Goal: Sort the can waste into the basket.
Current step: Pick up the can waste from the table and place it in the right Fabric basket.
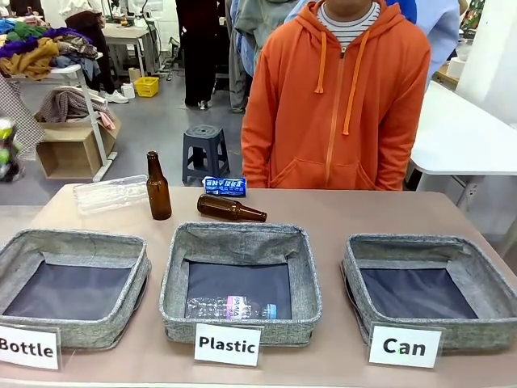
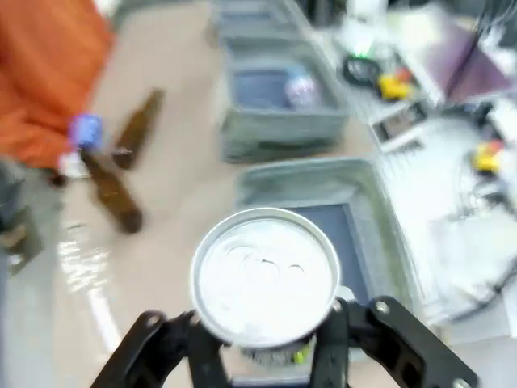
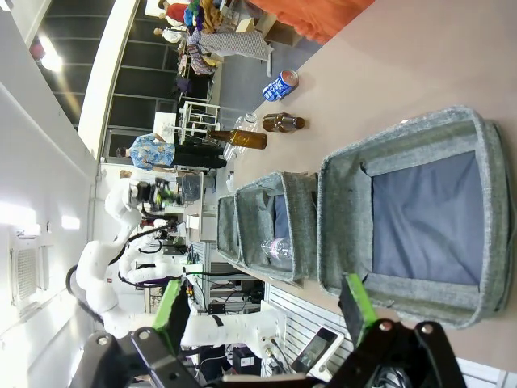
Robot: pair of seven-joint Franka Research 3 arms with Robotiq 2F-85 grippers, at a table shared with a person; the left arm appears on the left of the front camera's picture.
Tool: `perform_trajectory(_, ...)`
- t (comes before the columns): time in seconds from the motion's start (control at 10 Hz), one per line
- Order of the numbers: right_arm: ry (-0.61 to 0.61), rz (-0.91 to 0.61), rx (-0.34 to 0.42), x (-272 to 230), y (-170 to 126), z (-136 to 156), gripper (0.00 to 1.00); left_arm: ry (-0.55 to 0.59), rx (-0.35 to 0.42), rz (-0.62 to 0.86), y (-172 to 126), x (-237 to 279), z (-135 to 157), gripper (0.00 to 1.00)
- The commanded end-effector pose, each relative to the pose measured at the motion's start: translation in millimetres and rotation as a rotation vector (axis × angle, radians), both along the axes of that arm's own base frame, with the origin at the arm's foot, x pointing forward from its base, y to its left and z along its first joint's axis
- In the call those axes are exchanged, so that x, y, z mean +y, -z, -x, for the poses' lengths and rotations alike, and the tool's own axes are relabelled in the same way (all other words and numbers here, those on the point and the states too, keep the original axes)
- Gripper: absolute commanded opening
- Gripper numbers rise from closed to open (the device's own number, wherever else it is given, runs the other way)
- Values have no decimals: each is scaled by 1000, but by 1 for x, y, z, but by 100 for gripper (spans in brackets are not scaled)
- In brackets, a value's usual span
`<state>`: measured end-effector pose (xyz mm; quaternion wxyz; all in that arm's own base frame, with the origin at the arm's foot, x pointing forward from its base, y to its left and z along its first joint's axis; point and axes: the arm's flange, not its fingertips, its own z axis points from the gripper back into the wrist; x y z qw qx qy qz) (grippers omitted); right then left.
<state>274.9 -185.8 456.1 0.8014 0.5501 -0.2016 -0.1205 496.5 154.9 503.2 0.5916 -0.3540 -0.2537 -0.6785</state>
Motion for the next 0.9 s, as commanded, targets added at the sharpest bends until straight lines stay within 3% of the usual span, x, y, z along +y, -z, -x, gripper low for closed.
perform_trajectory(0.0, -1, -8, -36, -1, -2, -3, 100, 33, -30, -31, 45, -37, 42, 0)
perform_trajectory(0.1, -1, -8, -36, -1, -2, -3, 100, 33, -24, -14, 61, -46, 54, 0)
perform_trajectory(0.2, -1, -8, -36, -1, -2, -3, 100, 42, 20, -14, 19, -16, 29, 0)
perform_trajectory(0.6, -1, -8, -36, -1, -2, -3, 100, 42, 20, -14, 19, -16, 29, 0)
perform_trajectory(0.7, -1, -8, -36, -1, -2, -3, 100, 45, 2, -23, 23, -16, 34, 34)
perform_trajectory(0.8, 0, -1, 0, 0, 0, 0, 100, 92, -33, 8, 34, -48, 42, 34)
